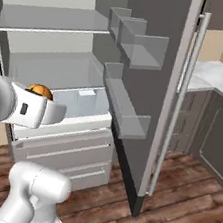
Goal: Open the fridge, remove the orange, lemon, and steak, and place them on any counter.
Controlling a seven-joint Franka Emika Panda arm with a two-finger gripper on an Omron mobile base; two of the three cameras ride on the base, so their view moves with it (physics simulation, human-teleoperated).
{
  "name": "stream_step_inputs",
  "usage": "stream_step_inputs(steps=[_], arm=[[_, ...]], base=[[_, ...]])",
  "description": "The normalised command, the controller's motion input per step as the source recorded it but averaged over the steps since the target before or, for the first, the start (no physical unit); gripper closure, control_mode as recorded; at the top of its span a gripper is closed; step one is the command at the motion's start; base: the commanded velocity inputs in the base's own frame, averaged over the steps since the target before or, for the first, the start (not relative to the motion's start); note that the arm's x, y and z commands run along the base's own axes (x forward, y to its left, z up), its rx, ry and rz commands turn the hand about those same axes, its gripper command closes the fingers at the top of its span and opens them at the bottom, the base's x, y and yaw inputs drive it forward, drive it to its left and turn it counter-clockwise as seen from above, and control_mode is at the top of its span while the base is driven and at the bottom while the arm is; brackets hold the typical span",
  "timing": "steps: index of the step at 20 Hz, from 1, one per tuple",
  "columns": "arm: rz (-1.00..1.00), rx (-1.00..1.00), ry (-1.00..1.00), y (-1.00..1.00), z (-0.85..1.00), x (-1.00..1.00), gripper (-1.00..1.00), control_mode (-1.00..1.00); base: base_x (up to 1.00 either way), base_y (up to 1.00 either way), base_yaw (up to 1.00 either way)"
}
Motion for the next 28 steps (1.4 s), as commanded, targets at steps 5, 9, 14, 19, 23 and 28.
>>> stream_step_inputs(steps=[5,9,14,19,23,28], arm=[[0.0,0.0,0.0,0.0,0.0,0.0,1.0,1.0],[0.0,0.0,0.0,0.0,0.0,0.0,1.0,1.0],[0.0,0.0,0.0,0.0,0.0,0.0,1.0,1.0],[0.0,0.0,0.0,0.0,0.0,0.0,1.0,1.0],[0.0,0.0,0.0,0.0,0.0,0.0,1.0,1.0],[0.0,0.0,0.0,0.0,0.0,0.0,1.0,1.0]], base=[[-0.65,-0.34,-0.69],[-0.7,-0.34,-0.69],[-0.72,-0.3,-0.69],[-0.62,-0.31,-0.72],[-0.54,-0.35,-0.73],[-0.43,-0.38,-0.73]])
